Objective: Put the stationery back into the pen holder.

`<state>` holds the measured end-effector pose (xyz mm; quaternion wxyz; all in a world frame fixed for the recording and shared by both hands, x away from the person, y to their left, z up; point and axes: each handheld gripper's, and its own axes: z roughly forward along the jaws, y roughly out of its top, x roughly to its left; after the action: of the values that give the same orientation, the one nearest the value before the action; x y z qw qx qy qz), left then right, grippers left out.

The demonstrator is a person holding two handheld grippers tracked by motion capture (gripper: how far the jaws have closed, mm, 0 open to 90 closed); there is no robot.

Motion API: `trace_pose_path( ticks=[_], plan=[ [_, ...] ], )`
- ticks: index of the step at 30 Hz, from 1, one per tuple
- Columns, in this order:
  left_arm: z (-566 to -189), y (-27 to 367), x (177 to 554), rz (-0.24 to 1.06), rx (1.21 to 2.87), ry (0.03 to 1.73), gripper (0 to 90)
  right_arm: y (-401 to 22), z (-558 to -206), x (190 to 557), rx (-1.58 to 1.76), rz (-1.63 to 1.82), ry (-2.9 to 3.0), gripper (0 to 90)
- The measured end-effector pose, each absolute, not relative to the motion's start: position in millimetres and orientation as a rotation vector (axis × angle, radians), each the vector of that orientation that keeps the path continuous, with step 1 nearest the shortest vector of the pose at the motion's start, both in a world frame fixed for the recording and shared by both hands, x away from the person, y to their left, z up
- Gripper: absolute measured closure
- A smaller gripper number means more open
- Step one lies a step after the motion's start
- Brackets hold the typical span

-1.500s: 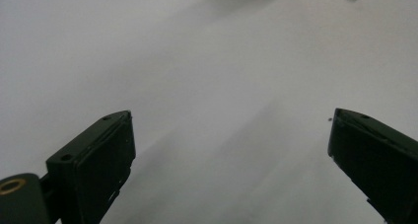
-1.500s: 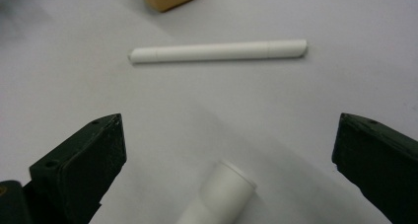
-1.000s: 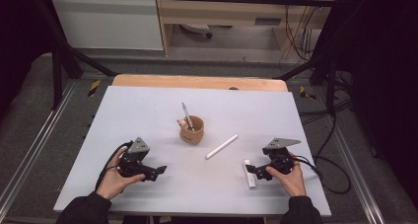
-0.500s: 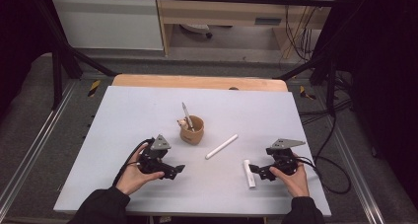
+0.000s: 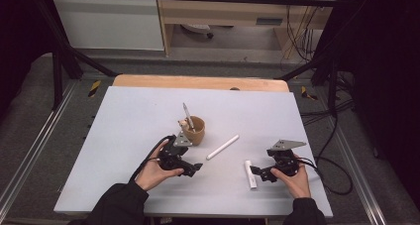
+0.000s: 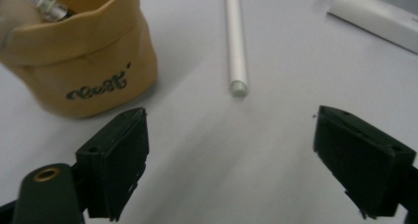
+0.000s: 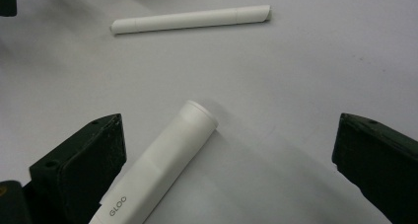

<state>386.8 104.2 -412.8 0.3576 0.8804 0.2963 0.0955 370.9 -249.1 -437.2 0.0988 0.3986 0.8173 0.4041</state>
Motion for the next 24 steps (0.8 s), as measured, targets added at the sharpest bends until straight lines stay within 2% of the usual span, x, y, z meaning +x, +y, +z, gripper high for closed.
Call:
trace_pose_path(
  ticks=[10,24],
  plan=[
    [-408.6,75.2,396.1,0.236,2.252,0.738,24.2,-249.2,-437.4,370.6,1.17,1.196,2.422,0.7],
    [-412.5,35.9,414.3,0.252,2.309,0.72,37.3,-249.5,-436.8,370.5,1.171,1.202,2.42,0.7]
  ],
)
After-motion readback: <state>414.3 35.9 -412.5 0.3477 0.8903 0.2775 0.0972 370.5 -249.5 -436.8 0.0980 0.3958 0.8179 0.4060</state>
